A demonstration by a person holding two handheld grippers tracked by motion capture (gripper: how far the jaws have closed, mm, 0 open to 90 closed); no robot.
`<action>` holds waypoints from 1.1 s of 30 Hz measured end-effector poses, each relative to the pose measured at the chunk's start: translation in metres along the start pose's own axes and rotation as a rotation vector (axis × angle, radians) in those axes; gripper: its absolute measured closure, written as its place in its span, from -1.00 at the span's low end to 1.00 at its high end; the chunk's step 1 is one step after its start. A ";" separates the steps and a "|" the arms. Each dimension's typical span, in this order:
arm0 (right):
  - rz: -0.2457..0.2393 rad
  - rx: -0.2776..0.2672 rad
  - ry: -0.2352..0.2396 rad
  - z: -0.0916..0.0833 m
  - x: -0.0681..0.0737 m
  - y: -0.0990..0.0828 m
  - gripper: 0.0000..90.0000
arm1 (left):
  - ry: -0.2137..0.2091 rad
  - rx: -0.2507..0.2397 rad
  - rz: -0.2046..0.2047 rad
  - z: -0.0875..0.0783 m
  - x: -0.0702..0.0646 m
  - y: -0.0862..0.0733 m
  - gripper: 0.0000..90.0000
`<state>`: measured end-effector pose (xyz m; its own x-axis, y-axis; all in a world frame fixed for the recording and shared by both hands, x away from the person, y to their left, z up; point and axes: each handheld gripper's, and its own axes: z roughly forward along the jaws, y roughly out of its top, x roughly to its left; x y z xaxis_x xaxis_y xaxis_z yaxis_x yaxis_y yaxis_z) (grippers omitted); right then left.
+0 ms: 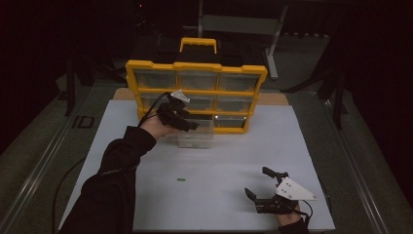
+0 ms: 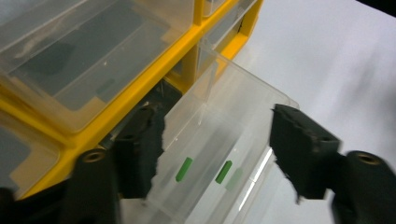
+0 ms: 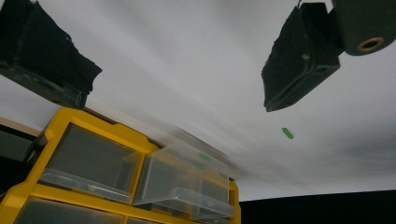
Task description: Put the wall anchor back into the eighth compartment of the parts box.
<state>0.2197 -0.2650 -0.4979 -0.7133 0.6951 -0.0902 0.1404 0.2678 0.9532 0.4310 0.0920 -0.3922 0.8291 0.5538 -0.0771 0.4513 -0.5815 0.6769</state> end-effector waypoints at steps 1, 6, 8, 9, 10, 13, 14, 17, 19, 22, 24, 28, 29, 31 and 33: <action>0.001 0.001 0.000 0.000 0.000 0.000 -0.81 | 0.006 -0.006 -0.002 -0.001 -0.001 -0.001 -0.41; 0.000 0.003 0.000 0.000 0.000 0.000 -0.81 | -0.031 -0.049 -0.017 -0.013 -0.001 -0.003 -0.78; -0.002 0.004 0.000 0.000 0.000 0.000 -0.81 | -0.064 -0.048 -0.005 -0.017 -0.002 -0.005 -0.99; -0.002 0.004 0.000 0.000 0.000 0.000 -0.81 | -0.064 -0.048 -0.005 -0.017 -0.002 -0.005 -0.99; -0.002 0.004 0.000 0.000 0.000 0.000 -0.81 | -0.090 -0.049 0.002 -0.020 -0.003 -0.008 -0.99; -0.002 0.004 -0.003 0.000 0.000 0.000 -0.81 | -0.085 -0.031 0.021 -0.024 -0.007 -0.012 -0.99; -0.002 0.003 -0.003 0.000 0.000 0.000 -0.81 | -0.087 -0.028 0.020 -0.025 -0.008 -0.014 -0.99; -0.002 0.004 -0.004 0.000 0.001 0.000 -0.81 | -0.089 -0.019 0.026 -0.027 -0.011 -0.020 -1.00; -0.004 0.005 -0.004 0.000 0.001 0.000 -0.81 | -0.090 -0.013 0.030 -0.028 -0.014 -0.025 -1.00; -0.004 0.005 -0.004 0.000 0.001 0.000 -0.81 | -0.104 -0.012 0.034 -0.029 -0.018 -0.033 -1.00; -0.007 0.006 -0.005 0.001 0.001 0.000 -0.81 | -0.105 -0.016 0.040 -0.030 -0.021 -0.038 -1.00; -0.008 0.006 -0.005 0.001 0.001 0.000 -0.81 | -0.094 -0.017 0.047 -0.031 -0.025 -0.048 -1.00; -0.007 0.006 -0.005 0.001 0.001 0.000 -0.81 | -0.097 -0.016 0.048 -0.031 -0.025 -0.050 -1.00; -0.007 0.006 -0.005 0.001 0.001 0.000 -0.81 | -0.102 -0.023 0.045 -0.032 -0.027 -0.055 -1.00; -0.004 0.007 -0.005 0.001 0.001 0.000 -0.81 | -0.112 -0.027 0.044 -0.032 -0.029 -0.059 -1.00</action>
<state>0.2197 -0.2641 -0.4982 -0.7107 0.6971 -0.0951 0.1428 0.2753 0.9507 0.3692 0.1296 -0.4065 0.8802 0.4574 -0.1268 0.4057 -0.5865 0.7010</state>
